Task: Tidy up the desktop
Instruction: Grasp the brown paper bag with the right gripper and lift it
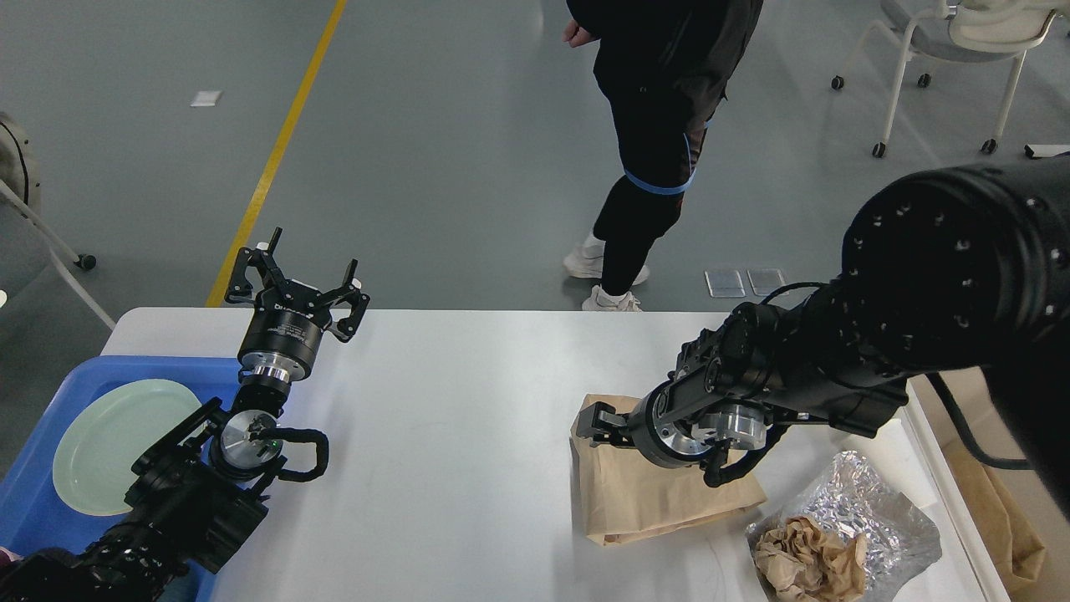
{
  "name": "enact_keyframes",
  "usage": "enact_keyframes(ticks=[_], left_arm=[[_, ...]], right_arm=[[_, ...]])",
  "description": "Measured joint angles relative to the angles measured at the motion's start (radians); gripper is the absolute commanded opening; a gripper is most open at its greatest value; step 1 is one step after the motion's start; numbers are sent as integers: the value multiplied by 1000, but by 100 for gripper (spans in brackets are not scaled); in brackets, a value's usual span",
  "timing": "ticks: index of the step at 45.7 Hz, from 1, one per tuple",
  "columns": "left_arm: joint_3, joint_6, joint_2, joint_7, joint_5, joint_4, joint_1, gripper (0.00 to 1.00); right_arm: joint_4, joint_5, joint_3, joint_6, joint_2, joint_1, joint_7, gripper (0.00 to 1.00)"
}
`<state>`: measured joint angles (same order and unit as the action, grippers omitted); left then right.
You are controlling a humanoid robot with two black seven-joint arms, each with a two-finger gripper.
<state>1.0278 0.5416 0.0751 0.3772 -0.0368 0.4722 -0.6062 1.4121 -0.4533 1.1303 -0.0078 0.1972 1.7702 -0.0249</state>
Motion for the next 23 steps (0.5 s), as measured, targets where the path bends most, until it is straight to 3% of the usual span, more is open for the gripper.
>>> enact_keyframes(ticks=[18,23], left_arm=[[0,0,0,0,0,0,0,99],[0,0,0,0,0,0,0,99]], right_arm=[[-83,38,-45,-84,8,-128,4,94],[-92,59,-46,-110,8,-167,4,83]])
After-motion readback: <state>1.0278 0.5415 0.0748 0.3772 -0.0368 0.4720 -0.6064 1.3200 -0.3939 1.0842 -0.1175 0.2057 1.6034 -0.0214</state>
